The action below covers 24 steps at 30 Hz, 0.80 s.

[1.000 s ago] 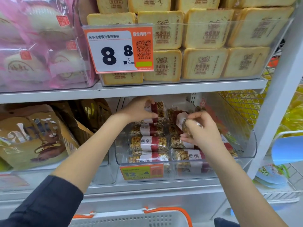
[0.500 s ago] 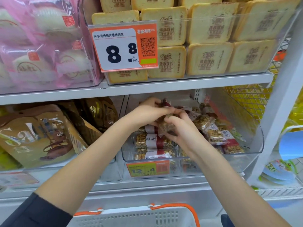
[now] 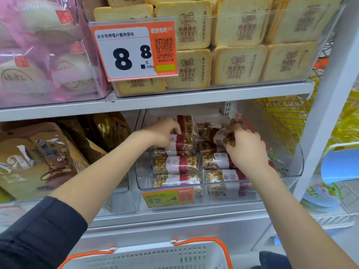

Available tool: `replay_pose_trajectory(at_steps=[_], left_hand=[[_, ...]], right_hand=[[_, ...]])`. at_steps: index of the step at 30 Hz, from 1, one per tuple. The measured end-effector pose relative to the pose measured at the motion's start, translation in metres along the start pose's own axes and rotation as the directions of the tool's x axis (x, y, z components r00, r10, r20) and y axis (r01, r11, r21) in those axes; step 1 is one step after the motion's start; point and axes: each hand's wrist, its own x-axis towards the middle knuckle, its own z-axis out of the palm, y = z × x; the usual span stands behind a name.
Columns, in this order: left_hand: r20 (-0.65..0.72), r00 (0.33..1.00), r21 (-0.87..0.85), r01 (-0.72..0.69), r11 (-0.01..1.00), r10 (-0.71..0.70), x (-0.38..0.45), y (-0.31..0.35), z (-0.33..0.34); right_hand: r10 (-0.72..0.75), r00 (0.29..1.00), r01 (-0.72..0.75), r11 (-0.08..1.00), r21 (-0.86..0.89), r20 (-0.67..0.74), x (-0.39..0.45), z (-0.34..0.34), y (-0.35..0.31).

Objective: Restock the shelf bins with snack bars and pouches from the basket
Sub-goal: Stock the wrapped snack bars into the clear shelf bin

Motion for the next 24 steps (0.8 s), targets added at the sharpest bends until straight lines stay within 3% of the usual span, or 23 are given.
replay_pose_trajectory(at_steps=[3,6,13,16,18,20,21,22,24], left_hand=[[-0.001,1.000,-0.010,0.007,1.000,-0.007,-0.001,-0.004,0.001],[0.022,1.000,-0.039,0.004,0.999,-0.004,-0.001,-0.005,0.002],[-0.046,0.999,-0.023,0.014,1.000,-0.015,-0.004,-0.002,0.003],[-0.144,0.988,-0.193,0.028,0.981,-0.057,-0.013,0.007,-0.003],[-0.162,0.975,-0.519,0.049,0.853,-0.154,-0.027,0.023,-0.009],[0.022,0.987,-0.825,0.108,0.554,-0.161,-0.038,0.042,-0.011],[0.085,0.988,-0.894,0.132,0.429,-0.128,-0.041,0.049,-0.011],[0.101,0.990,-0.921,0.130,0.366,-0.098,-0.041,0.053,-0.011],[0.052,0.992,-0.905,0.097,0.413,-0.118,-0.037,0.055,-0.012]], right_hand=[[0.028,0.996,-0.006,0.969,0.246,-0.086,0.004,-0.006,0.006],[0.100,0.993,-0.060,0.875,0.480,-0.058,0.004,-0.019,0.008],[0.056,0.995,-0.099,0.737,0.668,0.086,-0.009,-0.022,0.000],[0.132,0.989,-0.139,0.702,0.698,0.064,-0.010,-0.025,-0.001],[0.150,0.989,-0.104,0.722,0.684,-0.008,-0.015,-0.025,-0.007],[0.095,0.993,-0.022,0.730,0.683,-0.069,-0.025,-0.023,-0.022],[0.042,0.996,0.023,0.722,0.692,-0.078,-0.030,-0.021,-0.032],[-0.025,0.997,0.072,0.712,0.698,-0.077,-0.035,-0.019,-0.041],[-0.156,0.987,0.140,0.714,0.686,-0.039,-0.040,-0.016,-0.051]])
